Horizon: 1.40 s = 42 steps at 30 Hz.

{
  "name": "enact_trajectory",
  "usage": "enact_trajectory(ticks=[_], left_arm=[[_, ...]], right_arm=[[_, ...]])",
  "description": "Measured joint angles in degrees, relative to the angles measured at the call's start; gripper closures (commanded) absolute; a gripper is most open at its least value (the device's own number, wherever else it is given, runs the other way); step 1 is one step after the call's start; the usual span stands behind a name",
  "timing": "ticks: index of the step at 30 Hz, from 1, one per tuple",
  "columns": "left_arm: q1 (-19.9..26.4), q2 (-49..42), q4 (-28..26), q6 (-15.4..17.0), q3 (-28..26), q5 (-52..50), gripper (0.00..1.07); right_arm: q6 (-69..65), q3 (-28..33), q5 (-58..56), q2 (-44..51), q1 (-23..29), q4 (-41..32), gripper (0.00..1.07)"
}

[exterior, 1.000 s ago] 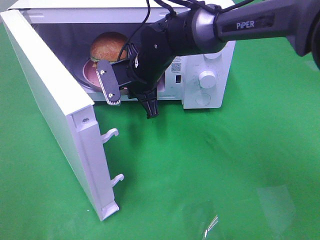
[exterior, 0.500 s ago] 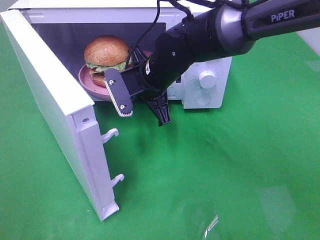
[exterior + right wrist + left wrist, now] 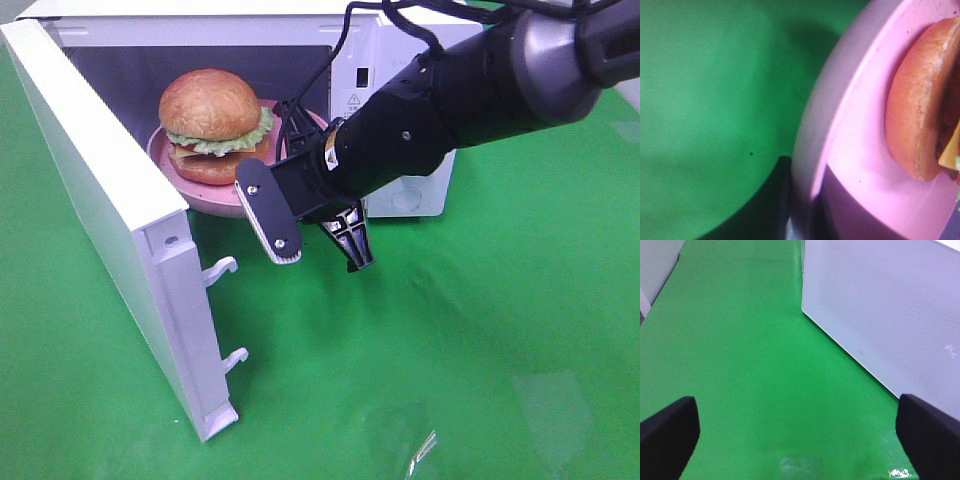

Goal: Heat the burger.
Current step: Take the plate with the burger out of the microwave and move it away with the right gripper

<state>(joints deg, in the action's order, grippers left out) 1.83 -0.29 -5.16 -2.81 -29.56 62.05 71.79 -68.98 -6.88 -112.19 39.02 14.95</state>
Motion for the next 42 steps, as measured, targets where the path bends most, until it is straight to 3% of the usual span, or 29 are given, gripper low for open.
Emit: enact_trajectory(ticks=[25, 42], left_arm=[[0.0, 0.0, 0.0, 0.0, 0.0, 0.0, 0.07], [0.0, 0.0, 0.0, 0.0, 0.0, 0.0, 0.07]], right_arm=[[-0.57, 20.74, 1.78, 17.02, -0.29, 1.89, 1.07], [-1.32, 35.35, -2.23, 36.5, -0.63, 1.78, 1.07]])
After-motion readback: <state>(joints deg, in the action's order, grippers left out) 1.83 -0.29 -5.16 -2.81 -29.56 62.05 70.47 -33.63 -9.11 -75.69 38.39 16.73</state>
